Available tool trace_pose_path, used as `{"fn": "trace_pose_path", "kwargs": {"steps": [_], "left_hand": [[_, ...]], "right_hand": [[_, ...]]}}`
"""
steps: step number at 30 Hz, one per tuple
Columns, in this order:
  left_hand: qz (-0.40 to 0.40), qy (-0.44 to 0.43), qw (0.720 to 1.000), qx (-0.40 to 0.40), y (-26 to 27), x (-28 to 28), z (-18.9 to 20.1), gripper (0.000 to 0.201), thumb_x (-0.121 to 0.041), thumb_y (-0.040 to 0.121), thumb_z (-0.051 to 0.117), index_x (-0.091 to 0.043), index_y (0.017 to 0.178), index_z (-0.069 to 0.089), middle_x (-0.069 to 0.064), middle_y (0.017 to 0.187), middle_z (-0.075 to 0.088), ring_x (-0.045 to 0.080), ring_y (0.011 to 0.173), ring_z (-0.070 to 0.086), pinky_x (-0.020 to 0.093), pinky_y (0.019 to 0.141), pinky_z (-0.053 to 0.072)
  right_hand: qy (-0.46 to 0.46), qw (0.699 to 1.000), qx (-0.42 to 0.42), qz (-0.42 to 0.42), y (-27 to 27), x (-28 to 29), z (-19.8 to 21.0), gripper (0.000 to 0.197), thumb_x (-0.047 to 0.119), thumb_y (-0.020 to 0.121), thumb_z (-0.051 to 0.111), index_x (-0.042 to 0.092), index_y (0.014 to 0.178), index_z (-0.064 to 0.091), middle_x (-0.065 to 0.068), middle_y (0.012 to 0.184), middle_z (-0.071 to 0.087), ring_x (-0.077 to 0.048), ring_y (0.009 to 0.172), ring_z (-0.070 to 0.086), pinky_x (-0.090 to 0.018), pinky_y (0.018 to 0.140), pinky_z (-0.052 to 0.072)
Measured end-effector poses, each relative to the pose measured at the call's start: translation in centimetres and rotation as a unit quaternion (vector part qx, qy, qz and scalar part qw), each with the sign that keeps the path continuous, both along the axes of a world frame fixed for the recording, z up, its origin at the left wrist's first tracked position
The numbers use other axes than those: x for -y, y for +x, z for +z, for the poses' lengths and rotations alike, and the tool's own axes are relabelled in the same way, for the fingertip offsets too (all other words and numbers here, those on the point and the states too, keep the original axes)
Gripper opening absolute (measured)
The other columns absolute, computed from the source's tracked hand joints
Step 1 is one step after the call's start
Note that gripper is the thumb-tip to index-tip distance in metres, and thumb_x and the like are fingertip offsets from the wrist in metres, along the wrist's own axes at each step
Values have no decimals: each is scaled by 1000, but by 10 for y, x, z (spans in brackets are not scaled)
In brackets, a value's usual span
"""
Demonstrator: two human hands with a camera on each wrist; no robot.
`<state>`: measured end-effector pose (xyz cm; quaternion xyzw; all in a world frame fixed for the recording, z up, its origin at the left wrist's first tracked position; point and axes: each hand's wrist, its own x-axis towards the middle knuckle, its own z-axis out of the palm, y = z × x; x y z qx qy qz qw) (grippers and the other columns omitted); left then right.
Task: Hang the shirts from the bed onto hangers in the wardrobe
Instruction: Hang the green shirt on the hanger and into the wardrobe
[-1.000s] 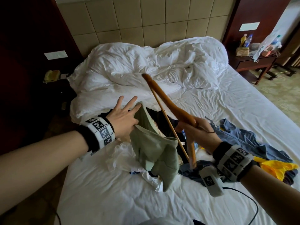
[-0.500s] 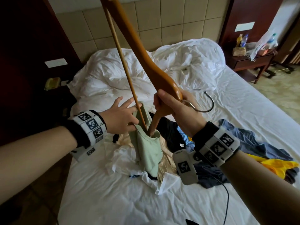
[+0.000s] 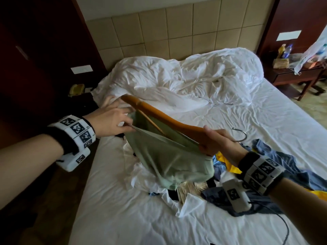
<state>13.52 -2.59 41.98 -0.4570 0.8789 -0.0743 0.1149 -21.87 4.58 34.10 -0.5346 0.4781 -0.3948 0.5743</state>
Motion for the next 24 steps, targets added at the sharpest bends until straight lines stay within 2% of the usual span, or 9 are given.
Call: {"fn": "trace_pose_path", "kwargs": {"steps": [2, 4, 6, 8, 9, 12, 17, 20, 24], "left_hand": [[45, 13, 998, 37, 10, 4, -3, 36, -66, 91, 43, -47, 104, 71, -17, 155, 34, 23, 151, -9, 55, 118, -7], [56, 35, 997, 43, 19, 6, -1, 49, -73, 86, 32, -49, 107, 69, -27, 155, 23, 27, 151, -12, 55, 118, -11], [40, 35, 997, 50, 23, 10, -1, 66, -81, 80, 19, -45, 101, 71, -33, 149, 22, 31, 151, -9, 58, 117, -12], [22, 19, 998, 60, 14, 8, 0, 47, -70, 88, 35, -41, 96, 71, -31, 150, 24, 31, 151, -10, 60, 116, -11], [8, 11, 998, 56, 8, 6, 0, 42, -65, 89, 39, -39, 94, 72, -30, 150, 25, 32, 151, -9, 61, 116, -10], [-78, -35, 996, 27, -14, 0, -1, 55, -65, 85, 29, -33, 88, 74, -21, 148, 40, 38, 151, 6, 67, 115, -1], [-91, -42, 992, 77, -59, -12, -3, 30, -52, 96, 45, -34, 108, 66, -12, 153, 36, 28, 152, 1, 61, 117, -9], [-122, -79, 987, 76, -70, -10, 0, 29, -47, 94, 51, -30, 115, 63, -8, 132, 54, 27, 147, 22, 62, 116, 1], [-191, -151, 969, 36, -66, -6, 12, 24, -44, 87, 61, -29, 106, 65, -6, 103, 61, 24, 120, 49, 58, 113, 20]], "right_hand": [[40, 999, 6, -26, -2, 2, 2, 52, 55, 85, 64, 7, 65, 70, -20, 65, 61, -19, 49, 57, -22, 48, 44], [63, 997, -12, -44, -4, 4, 0, 49, 49, 83, 64, 4, 63, 67, -20, 63, 59, -19, 44, 55, -23, 45, 43], [60, 996, -42, -42, -5, 7, -4, 62, 67, 65, 71, 6, 61, 72, -20, 59, 58, -23, 49, 54, -27, 49, 43], [47, 994, -87, -45, -6, 10, -6, 76, 81, 54, 71, 7, 69, 76, -17, 57, 59, -26, 52, 53, -31, 53, 44], [41, 992, -113, -45, -6, 10, -4, 74, 80, 60, 69, 7, 70, 76, -16, 56, 59, -25, 51, 53, -32, 55, 43], [26, 986, -163, -37, -9, 11, 2, 57, 59, 86, 61, 13, 54, 69, -12, 52, 59, -21, 45, 51, -30, 54, 40], [-8, 984, -170, -55, 1, 20, 36, 49, 48, 90, 63, 8, 65, 74, -11, 50, 57, -20, 43, 49, -23, 45, 38], [-40, 985, -160, -43, 10, 29, 60, 48, 43, 92, 64, 3, 68, 72, -13, 49, 55, -19, 36, 45, -18, 37, 33], [-55, 987, -149, -26, 8, 36, 83, 45, 43, 90, 65, 0, 82, 75, -16, 52, 56, -23, 43, 49, -24, 43, 39]]}}
